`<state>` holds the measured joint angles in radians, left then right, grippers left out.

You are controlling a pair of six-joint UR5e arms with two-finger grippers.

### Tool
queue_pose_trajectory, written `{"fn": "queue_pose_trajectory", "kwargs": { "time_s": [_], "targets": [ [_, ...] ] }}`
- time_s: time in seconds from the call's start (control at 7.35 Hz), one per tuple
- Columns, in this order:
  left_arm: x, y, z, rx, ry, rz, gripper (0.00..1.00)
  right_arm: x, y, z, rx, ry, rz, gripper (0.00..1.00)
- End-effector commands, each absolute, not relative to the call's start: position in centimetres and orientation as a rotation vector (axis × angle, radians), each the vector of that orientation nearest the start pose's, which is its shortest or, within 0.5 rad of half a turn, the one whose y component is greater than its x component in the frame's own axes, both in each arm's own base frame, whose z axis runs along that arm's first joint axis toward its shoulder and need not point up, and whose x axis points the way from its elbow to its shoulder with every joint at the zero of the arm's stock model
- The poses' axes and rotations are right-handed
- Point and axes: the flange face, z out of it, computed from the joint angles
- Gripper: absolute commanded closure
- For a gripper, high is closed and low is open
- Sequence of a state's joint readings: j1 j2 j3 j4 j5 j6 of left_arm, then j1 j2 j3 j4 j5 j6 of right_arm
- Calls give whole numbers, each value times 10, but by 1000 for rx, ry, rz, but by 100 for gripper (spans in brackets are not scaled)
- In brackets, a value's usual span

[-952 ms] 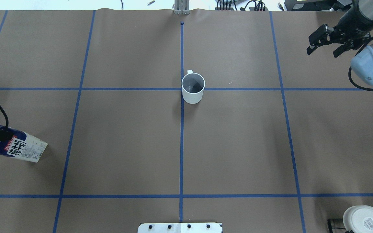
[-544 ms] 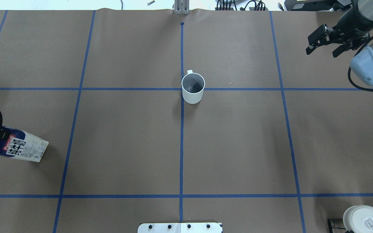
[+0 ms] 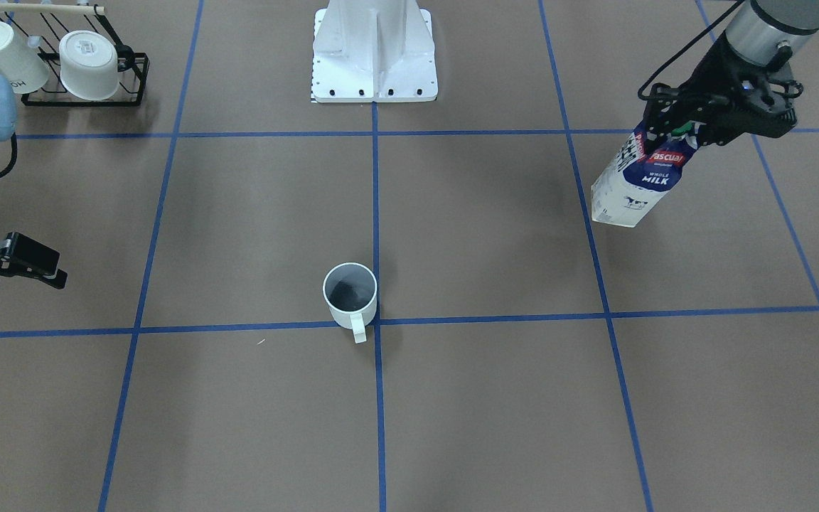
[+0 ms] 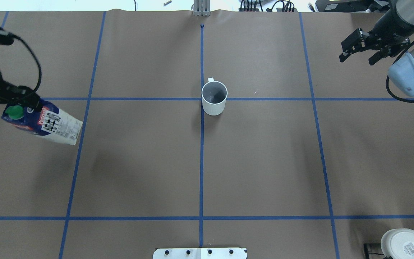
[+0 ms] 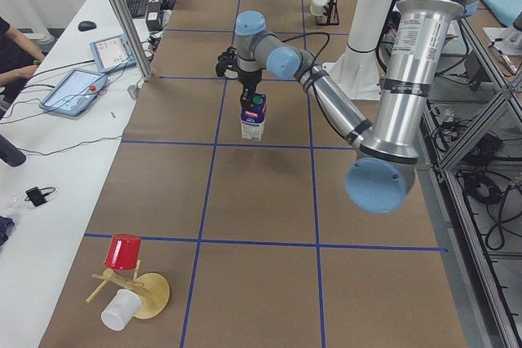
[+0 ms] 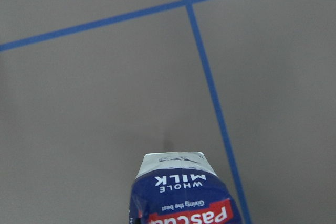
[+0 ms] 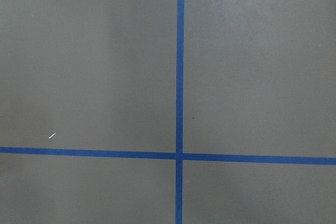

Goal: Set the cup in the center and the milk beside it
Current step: 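Lift the milk carton with the left gripper toward the mug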

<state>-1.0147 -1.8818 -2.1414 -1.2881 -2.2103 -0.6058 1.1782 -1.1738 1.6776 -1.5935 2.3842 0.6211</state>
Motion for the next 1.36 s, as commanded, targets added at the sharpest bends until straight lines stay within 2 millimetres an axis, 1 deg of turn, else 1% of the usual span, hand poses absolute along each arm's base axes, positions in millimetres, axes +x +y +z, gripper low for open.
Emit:
{"fn": "queue_pose_trajectory", "kwargs": {
  "time_s": [0.0,0.14,0.27,0.41,0.54,0.68,0.82,0.95,1.09,1.22],
  "targets": [
    [249,-546,182,99,786,39,100,-184,-603,381,10,-916,13,0],
    [275,-576,150,78,794,-5,100,-184,-603,380,13,-919,9,0],
    [305,-595,127,73,822,-36,100,-184,-603,380,16,-918,8,0],
    [353,-621,112,79,875,-65,100,-184,-603,379,19,-919,5,0],
    [400,-639,104,52,897,-90,100,-184,-603,378,20,-920,4,0],
    [422,-644,83,40,911,-106,100,-184,-603,379,18,-919,6,0],
    [437,-635,80,29,911,-99,100,-184,-603,378,19,-922,4,0],
    [465,-620,88,58,864,-99,100,-184,-603,379,18,-921,6,0],
    [484,-608,95,71,834,-91,100,-184,-603,379,17,-920,5,0],
    [485,-605,94,70,835,-90,100,-184,-603,379,15,-923,6,0]
  ]
}}
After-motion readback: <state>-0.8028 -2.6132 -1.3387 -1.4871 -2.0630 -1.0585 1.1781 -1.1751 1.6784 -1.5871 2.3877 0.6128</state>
